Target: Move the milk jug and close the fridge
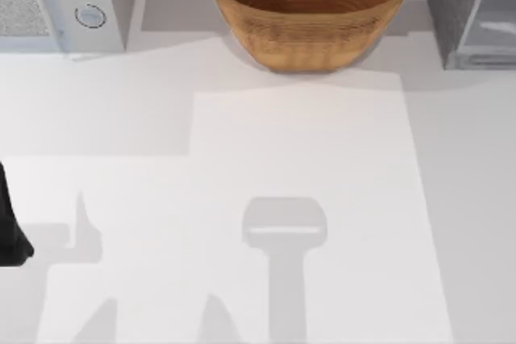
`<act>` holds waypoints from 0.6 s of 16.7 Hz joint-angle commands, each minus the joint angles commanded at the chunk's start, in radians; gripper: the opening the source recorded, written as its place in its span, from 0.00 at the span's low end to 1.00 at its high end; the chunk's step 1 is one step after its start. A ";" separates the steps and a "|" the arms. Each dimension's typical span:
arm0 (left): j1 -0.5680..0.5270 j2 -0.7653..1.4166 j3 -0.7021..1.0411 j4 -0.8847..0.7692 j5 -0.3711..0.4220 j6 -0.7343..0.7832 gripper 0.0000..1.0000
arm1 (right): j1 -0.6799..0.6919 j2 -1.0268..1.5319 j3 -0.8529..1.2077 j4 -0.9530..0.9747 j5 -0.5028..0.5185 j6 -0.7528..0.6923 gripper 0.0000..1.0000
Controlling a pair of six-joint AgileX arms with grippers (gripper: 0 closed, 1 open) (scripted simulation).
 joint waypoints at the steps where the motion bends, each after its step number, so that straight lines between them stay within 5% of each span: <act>1: 0.000 0.000 0.000 0.000 0.000 0.000 1.00 | -0.041 0.038 0.022 0.006 -0.033 -0.042 1.00; 5: 0.000 0.000 0.000 0.000 0.000 0.000 1.00 | -0.305 0.294 0.142 0.030 -0.208 -0.317 1.00; 10: 0.000 0.000 0.000 0.000 0.000 0.000 1.00 | -0.758 0.802 0.312 0.052 -0.459 -0.876 1.00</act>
